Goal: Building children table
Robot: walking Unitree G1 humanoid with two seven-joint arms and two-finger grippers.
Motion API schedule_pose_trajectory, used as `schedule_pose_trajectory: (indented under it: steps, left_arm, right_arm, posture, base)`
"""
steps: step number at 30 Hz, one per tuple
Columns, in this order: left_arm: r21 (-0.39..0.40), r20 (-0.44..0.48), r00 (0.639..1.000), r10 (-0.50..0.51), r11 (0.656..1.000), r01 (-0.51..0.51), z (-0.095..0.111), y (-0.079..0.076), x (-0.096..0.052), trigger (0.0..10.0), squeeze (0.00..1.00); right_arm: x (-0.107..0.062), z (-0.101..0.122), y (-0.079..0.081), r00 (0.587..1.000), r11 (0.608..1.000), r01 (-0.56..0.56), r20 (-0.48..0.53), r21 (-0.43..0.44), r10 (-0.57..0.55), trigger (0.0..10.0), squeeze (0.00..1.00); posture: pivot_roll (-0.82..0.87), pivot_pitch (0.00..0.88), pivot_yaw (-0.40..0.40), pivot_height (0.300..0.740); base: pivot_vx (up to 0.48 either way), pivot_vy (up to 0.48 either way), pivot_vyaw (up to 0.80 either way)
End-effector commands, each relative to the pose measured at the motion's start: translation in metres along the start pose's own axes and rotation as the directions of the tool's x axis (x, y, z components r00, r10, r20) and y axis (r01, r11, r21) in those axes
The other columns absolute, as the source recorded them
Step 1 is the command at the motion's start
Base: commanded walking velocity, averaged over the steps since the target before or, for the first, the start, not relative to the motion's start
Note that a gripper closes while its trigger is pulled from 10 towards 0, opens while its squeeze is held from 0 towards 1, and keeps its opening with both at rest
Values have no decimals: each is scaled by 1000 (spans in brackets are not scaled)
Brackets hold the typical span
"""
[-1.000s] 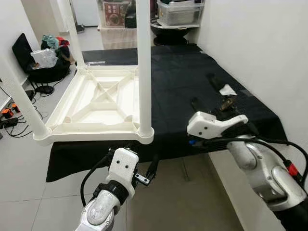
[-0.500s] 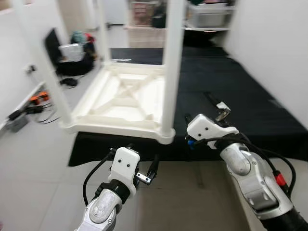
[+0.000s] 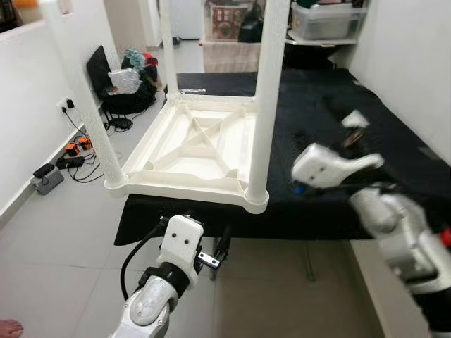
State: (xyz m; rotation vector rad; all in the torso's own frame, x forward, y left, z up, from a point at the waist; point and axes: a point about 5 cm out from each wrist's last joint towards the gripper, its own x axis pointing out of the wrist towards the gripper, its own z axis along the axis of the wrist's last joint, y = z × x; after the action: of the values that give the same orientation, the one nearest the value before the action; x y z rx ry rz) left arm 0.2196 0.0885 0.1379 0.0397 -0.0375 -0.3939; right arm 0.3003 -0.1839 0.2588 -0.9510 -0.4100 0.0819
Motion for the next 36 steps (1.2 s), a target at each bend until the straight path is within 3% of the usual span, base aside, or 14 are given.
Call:
schedule_pose_trajectory:
  steps: [1, 3, 7, 9, 10, 11, 12, 14, 15, 16, 20, 25, 32, 36]
  left_arm:
    - [2, -21, 1000, -1, 1000, 1, -4, 0, 1, 10000, 0]
    - [3, -21, 1000, 0, 1000, 0, -4, 0, 2, 10000, 0]
    - [3, -19, 1000, 2, 1000, -2, -4, 0, 2, 10000, 0]
    - [4, -19, 1000, 2, 1000, -2, -4, 0, 2, 10000, 0]
    - [4, -19, 1000, 2, 1000, -2, -4, 0, 2, 10000, 0]
    - [4, -19, 1000, 1, 1000, -1, -4, 1, 2, 10000, 0]
    - [4, -19, 1000, 1, 1000, -1, -4, 1, 2, 10000, 0]
    - [4, -9, 1000, -2, 1000, 2, -1, 0, 3, 10000, 0]
    - [6, -6, 1000, -5, 1000, 5, 0, -1, 3, 10000, 0]
    - [6, -6, 1000, -5, 1000, 5, 0, -1, 3, 10000, 0]
    - [5, -5, 1000, -11, 1000, 11, 0, -2, 4, 10000, 0]
    - [3, -6, 1000, -10, 1000, 10, 0, -2, 4, 10000, 0]
    - [5, -7, 1000, -12, 1000, 12, 0, -2, 4, 10000, 0]
    - [5, -5, 1000, -13, 1000, 13, 0, -2, 4, 10000, 0]
  right_arm:
    - [0, 4, 7, 996, 966, -87, 12, 245, 87, 10000, 0]
    - [0, 6, -3, 998, 994, -35, 57, 108, 29, 10000, 0]
    - [1, -5, -12, 1000, 1000, 8, 23, -3, -8, 10000, 0]
    - [4, -24, -20, 989, 955, 67, -148, 290, -24, 10000, 0]
    - [4, -24, -20, 989, 955, 67, -148, 290, -24, 10000, 0]
    - [5, -28, -20, 983, 905, 78, -186, 419, 1, 10000, 0]
    - [5, -28, -20, 983, 905, 78, -186, 419, 1, 10000, 0]
    - [5, -19, -21, 987, 740, -76, -53, 669, 149, 10000, 0]
    - [4, -13, -22, 980, 683, -152, 21, 714, 196, 10000, 0]
    - [4, -13, -22, 980, 683, -152, 21, 714, 196, 10000, 0]
    - [-5, -3, -34, 918, 505, -373, 232, 778, 320, 10000, 0]
    - [-3, 6, -48, 899, 496, -430, 310, 754, 308, 10000, 0]
    - [31, 27, -80, 955, 498, -292, 273, 816, 114, 10000, 0]
    - [41, 34, -84, 966, 490, -249, 249, 835, 66, 10000, 0]
  posture:
    - [-27, 0, -10, 740]
    - [-24, 0, -12, 740]
    - [-25, 0, -12, 740]
    - [-23, 0, -12, 740]
    - [-23, 0, -12, 740]
    - [-23, 0, -12, 740]
    - [-23, 0, -12, 740]
    - [-23, 0, -10, 740]
    - [-23, 0, -10, 740]
    - [-23, 0, -10, 740]
    - [-23, 0, -11, 740]
    - [-23, 0, -11, 740]
    - [-14, 0, -11, 740]
    - [-8, 0, -13, 740]
  base:
    - [0, 0, 0]
    - [0, 0, 0]
    - [0, 0, 0]
    - [0, 0, 0]
    - [0, 0, 0]
    - [0, 0, 0]
    - [0, 0, 0]
    - [0, 0, 0]
    - [0, 0, 0]
    - [0, 0, 0]
    - [0, 0, 0]
    - [0, 0, 0]
    - [0, 0, 0]
    - [0, 0, 0]
